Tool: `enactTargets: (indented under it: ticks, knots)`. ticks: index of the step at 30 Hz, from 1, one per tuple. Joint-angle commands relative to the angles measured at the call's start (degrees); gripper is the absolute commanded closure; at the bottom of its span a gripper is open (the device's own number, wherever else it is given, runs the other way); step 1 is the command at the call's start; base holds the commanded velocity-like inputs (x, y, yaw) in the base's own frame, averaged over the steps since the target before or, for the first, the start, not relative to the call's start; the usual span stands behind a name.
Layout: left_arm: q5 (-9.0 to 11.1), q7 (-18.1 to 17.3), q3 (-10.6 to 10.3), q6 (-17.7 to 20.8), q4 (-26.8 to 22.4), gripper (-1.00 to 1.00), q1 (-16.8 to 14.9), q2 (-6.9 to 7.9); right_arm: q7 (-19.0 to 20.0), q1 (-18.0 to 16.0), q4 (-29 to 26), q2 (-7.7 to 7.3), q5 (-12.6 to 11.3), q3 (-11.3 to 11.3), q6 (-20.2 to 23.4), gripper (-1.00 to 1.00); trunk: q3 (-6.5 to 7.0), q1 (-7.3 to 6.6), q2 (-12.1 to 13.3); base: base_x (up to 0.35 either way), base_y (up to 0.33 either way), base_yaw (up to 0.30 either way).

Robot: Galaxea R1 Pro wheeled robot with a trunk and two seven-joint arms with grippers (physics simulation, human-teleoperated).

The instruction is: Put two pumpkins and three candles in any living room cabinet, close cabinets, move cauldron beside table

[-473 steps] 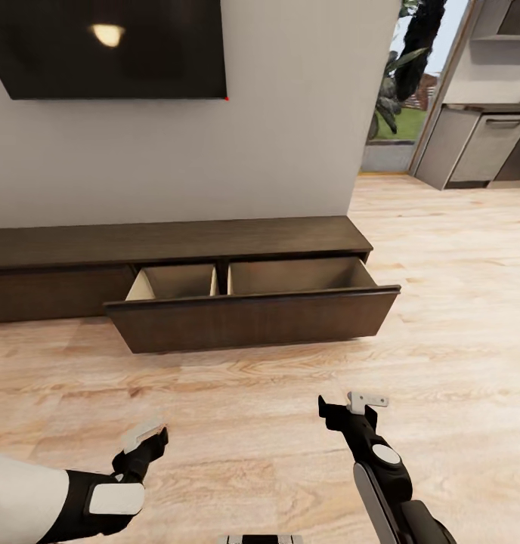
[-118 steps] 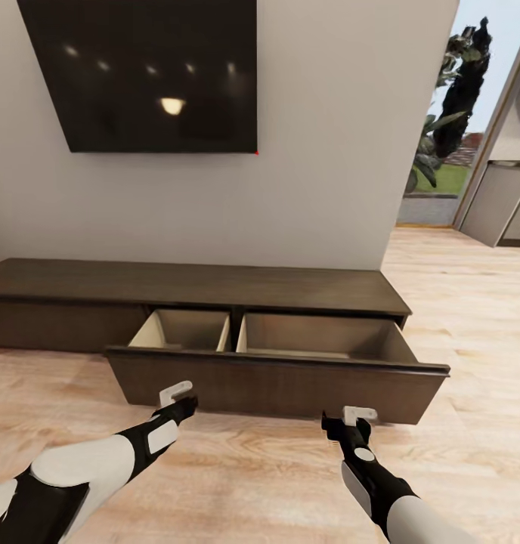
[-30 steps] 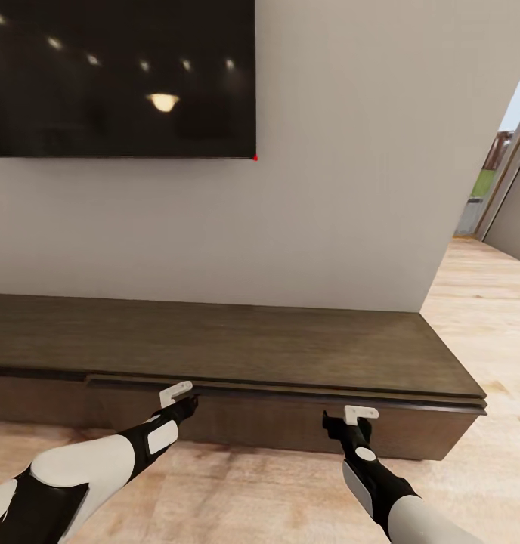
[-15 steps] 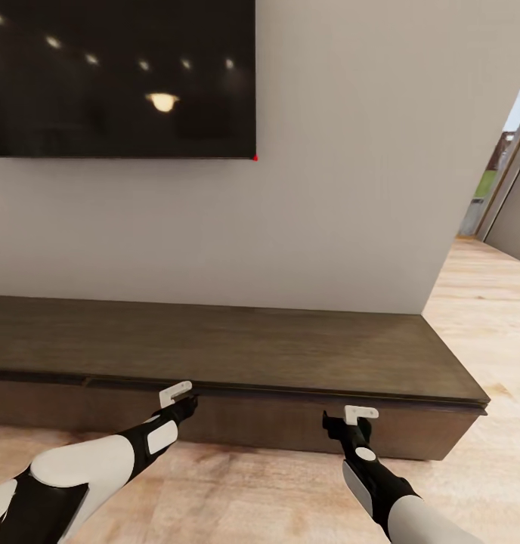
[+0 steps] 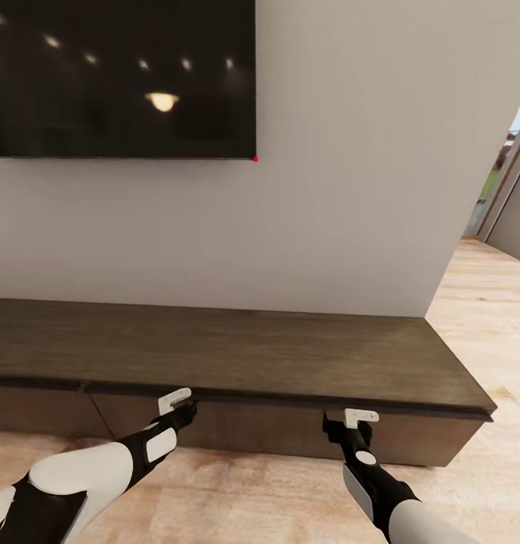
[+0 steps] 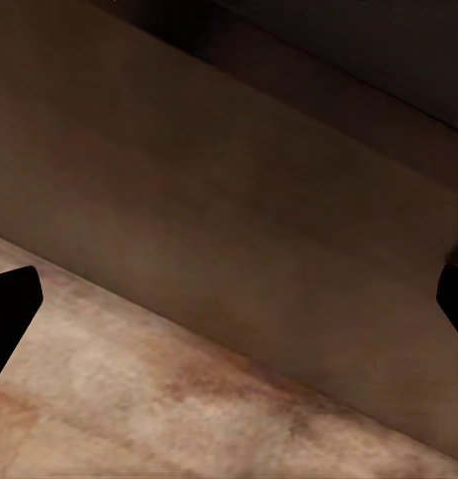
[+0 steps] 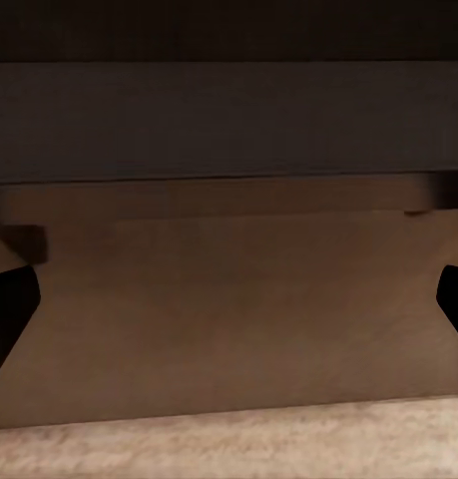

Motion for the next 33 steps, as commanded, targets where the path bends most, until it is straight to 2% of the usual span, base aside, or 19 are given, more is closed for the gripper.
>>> enactTargets:
  ticks: [1, 7, 20, 24, 27, 29, 33]
  knots:
    - [0.3, 0.2, -0.2, -0.4, -0.2, -1.00, -1.6, 0.08, -0.3, -0.8, -0.1, -0.03, -0.4, 0.3, -0.3, -1.00, -0.03, 0.00, 0.0, -0.016, 0.000, 0.000]
    - [0.3, 0.2, -0.2, -0.3, -0.2, -1.00, -1.6, 0.14, -0.3, -0.8, -0.1, -0.03, -0.4, 0.3, -0.3, -1.00, -0.03, 0.00, 0.0, -0.181, 0.000, 0.000]
    - [0.3, 0.3, -0.2, -0.1, -0.2, -1.00, -1.1, 0.16, -0.4, -0.8, -0.2, 0.38, -0.4, 0.4, -1.1, -1.00, -0.03, 0.00, 0.0, -0.331, -0.001, 0.000]
    - [0.3, 0.3, -0.2, -0.3, -0.2, -1.00, 2.6, 0.17, -0.7, -0.6, 0.5, 0.82, -0.5, 0.3, -3.2, -1.00, -0.03, 0.00, 0.0, -0.338, -0.050, 0.000]
    - [0.3, 0.3, -0.3, -0.4, -0.2, -1.00, 4.2, 0.17, -1.8, -0.2, 0.5, 1.09, -0.4, 0.4, -6.4, -1.00, -0.03, 0.00, 0.0, -0.337, -0.058, 0.000]
    - [0.3, 0.2, -0.3, -0.8, -0.2, -1.00, 5.9, 0.17, -4.0, 1.8, 0.4, 1.45, -0.3, 0.4, -8.8, -1.00, -0.03, 0.00, 0.0, -0.260, -0.021, 0.000]
    - [0.3, 0.2, -0.3, -3.1, -0.2, -1.00, 8.1, 0.20, -5.6, 4.7, -0.1, 1.81, 0.3, 0.4, -10.0, -1.00, -0.03, 0.00, 0.0, -0.082, -0.006, 0.000]
